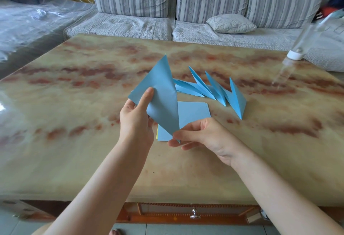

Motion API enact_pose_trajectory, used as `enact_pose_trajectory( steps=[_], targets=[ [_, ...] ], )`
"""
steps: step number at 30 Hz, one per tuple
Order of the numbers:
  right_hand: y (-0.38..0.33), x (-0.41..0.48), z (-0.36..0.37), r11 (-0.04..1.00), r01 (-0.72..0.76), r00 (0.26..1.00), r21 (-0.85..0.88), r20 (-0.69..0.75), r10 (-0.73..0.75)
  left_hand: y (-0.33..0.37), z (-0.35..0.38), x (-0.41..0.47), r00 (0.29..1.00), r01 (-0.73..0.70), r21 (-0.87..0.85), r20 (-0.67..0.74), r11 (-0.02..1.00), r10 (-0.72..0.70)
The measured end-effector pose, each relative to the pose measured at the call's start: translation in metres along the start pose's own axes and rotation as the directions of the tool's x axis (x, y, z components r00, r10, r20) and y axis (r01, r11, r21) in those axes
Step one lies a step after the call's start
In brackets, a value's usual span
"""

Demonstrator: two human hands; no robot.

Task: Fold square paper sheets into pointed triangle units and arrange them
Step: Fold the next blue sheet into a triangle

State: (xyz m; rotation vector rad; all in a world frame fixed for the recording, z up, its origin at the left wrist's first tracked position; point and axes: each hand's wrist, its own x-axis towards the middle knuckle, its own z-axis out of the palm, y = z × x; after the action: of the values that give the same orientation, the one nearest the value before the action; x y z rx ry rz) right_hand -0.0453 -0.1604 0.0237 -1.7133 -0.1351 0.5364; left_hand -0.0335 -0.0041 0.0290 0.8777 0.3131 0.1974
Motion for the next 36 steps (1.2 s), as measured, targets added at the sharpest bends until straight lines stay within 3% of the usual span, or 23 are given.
enact_pose_trajectory(
  steps=[5,12,24,28,33,36],
  targets=[
    [0.0016,0.0008,0.0008,1.000,0.000,0.998,0.018,-0.064,0.001,0.0010,0.0007,0.0019,1.000,-0.019,0.008,-0.009,1.000,0.019],
    [0.0003,-0.0004,0.0032,1.000,0.003,1.000,-0.010,-0.023,-0.003,0.0043,-0.0008,0.0010,0.999,-0.031,0.012,-0.026,0.999,0.031],
    [0.0062,0.0033,0.0063,0.991,0.070,0.997,-0.117,-0.036,-0.075,0.0049,0.0001,0.0000,0.999,-0.032,0.017,-0.022,0.999,0.032],
    [0.0050,0.0026,0.0071,0.964,0.088,0.993,-0.250,-0.051,-0.104,0.0055,-0.0004,0.0009,0.999,-0.044,0.017,-0.027,0.999,0.045],
    [0.0019,0.0007,0.0021,0.952,0.089,0.992,-0.293,-0.055,-0.110,0.0045,0.0008,-0.0003,0.999,-0.051,0.024,-0.011,0.998,0.051],
    [-0.0001,0.0001,-0.0016,0.945,0.098,0.981,-0.311,-0.131,-0.145,0.0034,0.0006,-0.0003,0.998,-0.058,0.024,-0.005,0.998,0.058]
  ],
)
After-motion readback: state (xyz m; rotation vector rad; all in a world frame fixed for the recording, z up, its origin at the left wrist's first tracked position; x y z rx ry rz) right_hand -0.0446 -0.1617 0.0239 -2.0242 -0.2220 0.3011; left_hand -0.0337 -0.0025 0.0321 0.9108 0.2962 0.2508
